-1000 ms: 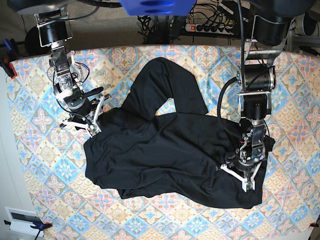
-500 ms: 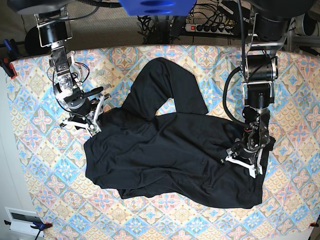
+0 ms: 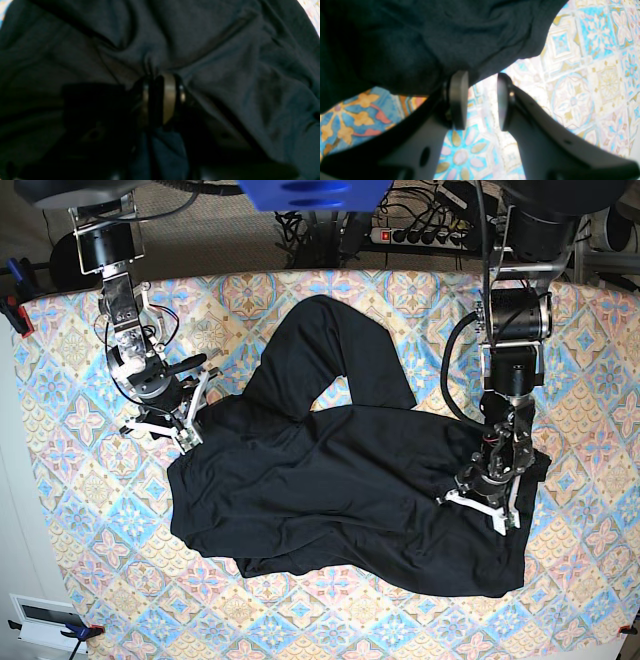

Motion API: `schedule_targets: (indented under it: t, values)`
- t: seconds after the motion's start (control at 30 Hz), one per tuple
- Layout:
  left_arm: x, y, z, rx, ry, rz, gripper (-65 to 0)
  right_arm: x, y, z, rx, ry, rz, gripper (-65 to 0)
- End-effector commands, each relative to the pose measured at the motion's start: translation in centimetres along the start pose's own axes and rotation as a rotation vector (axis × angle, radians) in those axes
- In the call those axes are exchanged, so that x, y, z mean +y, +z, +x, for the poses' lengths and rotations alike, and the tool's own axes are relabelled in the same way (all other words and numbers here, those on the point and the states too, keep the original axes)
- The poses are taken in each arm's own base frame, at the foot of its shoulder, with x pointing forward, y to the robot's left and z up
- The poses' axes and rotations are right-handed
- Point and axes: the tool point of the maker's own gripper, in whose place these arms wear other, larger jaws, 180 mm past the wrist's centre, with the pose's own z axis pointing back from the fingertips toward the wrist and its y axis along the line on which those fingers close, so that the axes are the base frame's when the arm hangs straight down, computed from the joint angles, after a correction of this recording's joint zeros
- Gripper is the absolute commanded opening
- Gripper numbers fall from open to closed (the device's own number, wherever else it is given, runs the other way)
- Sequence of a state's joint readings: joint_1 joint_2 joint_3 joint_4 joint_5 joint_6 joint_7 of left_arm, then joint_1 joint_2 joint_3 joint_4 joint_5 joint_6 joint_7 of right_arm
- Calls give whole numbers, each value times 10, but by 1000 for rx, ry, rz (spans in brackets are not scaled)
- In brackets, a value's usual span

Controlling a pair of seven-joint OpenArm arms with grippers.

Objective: Layout the t-shirt on the table in an organized manner, then fold the t-shirt properly
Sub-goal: 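Grasp the shirt fabric with the left gripper and pull it flat, then move the left gripper up the shirt body and grasp fabric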

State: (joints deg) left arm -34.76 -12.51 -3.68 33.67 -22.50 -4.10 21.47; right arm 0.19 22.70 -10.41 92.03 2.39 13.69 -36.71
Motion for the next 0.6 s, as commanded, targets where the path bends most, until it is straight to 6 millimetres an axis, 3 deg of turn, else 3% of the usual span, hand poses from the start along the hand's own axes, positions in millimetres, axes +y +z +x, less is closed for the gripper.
schedule_targets:
  t: [0.0,0.07,0.2,0.47,0.57]
  values:
    - [-10,2,22,-38,-1,-22,-599,-12,4,17,-50,9,-28,-461]
    - [-13,2,26,-45,6,-31,-603,-11,4,16,-49,10,-26,-462]
    - [-27,5,61,-102,11,-55,-603,-10,4,15,-47,10,-25,-462]
    - [-66,27,168,-328,-2,-111,-603,-10,9,26,-78,18,-29,-462]
    - [-75,33,194,-368,7,-122,-602,-11,10,28,-84,18,-32,-462]
